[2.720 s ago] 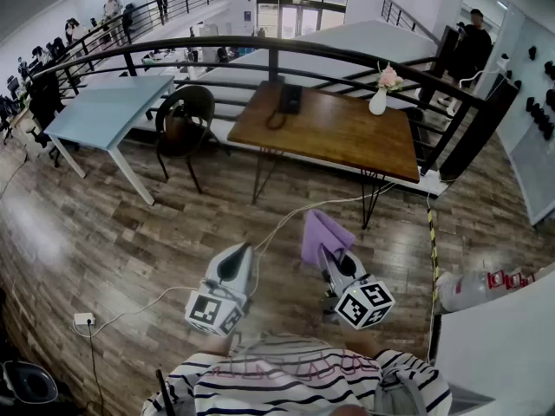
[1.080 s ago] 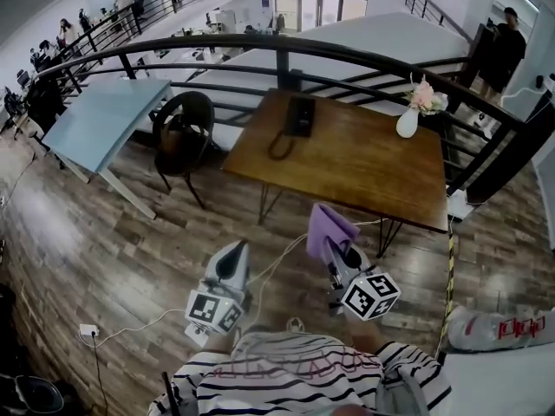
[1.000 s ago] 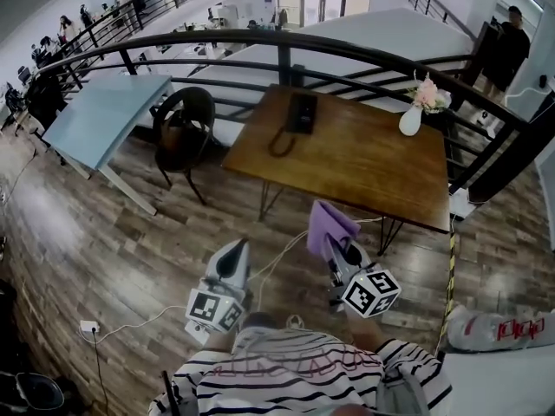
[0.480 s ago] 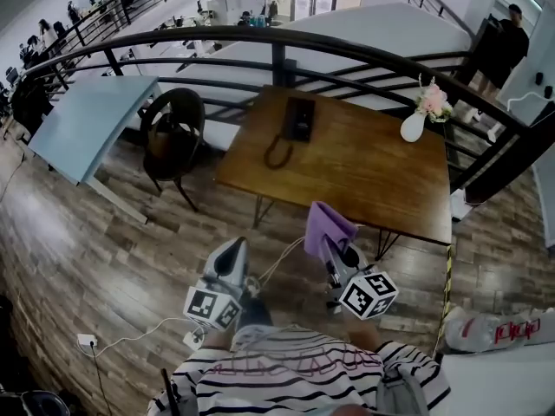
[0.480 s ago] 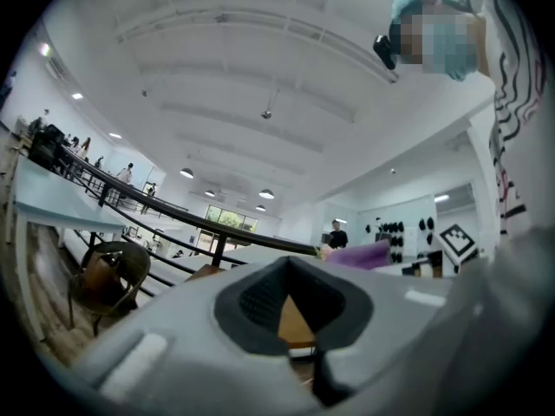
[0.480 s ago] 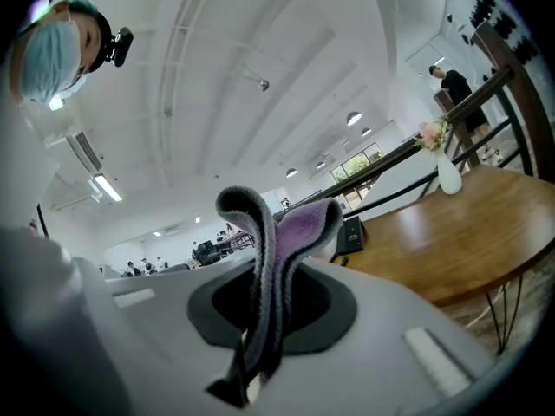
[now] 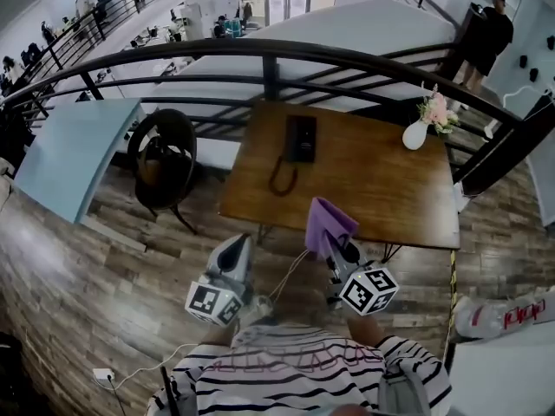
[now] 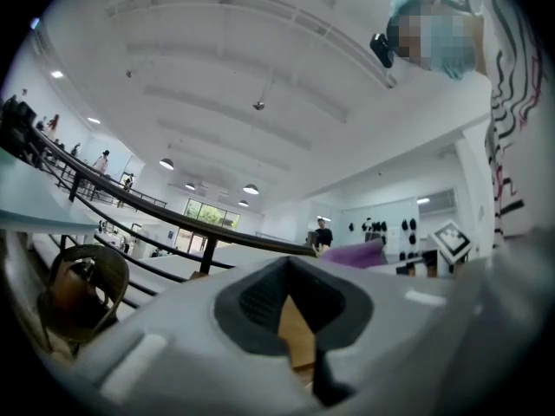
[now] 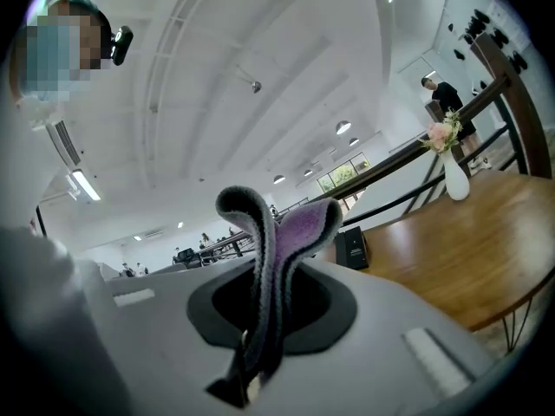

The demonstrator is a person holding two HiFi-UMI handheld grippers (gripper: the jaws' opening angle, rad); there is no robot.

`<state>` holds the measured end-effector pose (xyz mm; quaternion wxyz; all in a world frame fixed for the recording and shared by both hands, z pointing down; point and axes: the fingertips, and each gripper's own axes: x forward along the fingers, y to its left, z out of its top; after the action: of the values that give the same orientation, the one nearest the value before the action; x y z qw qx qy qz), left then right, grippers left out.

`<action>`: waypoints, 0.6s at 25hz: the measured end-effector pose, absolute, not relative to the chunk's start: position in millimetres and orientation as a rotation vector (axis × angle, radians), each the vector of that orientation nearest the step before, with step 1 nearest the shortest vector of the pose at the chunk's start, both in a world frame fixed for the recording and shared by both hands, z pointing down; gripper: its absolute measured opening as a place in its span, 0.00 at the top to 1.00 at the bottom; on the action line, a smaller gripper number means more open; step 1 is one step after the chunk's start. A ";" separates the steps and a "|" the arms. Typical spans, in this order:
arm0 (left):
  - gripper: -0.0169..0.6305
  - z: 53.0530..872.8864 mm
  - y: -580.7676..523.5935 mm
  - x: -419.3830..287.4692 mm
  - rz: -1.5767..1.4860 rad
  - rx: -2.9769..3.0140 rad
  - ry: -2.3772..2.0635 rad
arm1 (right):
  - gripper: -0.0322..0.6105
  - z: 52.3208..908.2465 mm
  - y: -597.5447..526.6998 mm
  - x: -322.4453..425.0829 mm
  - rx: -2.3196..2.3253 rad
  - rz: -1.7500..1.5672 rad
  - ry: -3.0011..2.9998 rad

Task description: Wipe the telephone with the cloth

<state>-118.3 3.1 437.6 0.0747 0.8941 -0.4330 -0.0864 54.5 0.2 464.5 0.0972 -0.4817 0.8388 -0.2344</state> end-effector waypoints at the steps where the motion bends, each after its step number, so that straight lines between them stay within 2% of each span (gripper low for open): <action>1: 0.97 436.0 -7.7 -124.5 -0.257 2.691 -1.278 | 0.90 464.4 -9.0 47.6 -1.441 -0.696 2.475; 8: 0.97 435.1 -72.1 -161.1 -0.218 2.756 -1.139 | 0.90 460.9 -59.7 14.9 -1.548 -0.678 2.390; 15: 0.97 454.1 -117.3 -161.9 -0.187 2.749 -1.028 | 0.90 476.4 -101.0 2.7 -1.596 -0.725 2.340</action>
<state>-161.9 -117.3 454.1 0.1001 0.9300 -0.3478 -0.0632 2.7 -101.0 476.4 0.1083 -0.5427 0.7956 -0.2466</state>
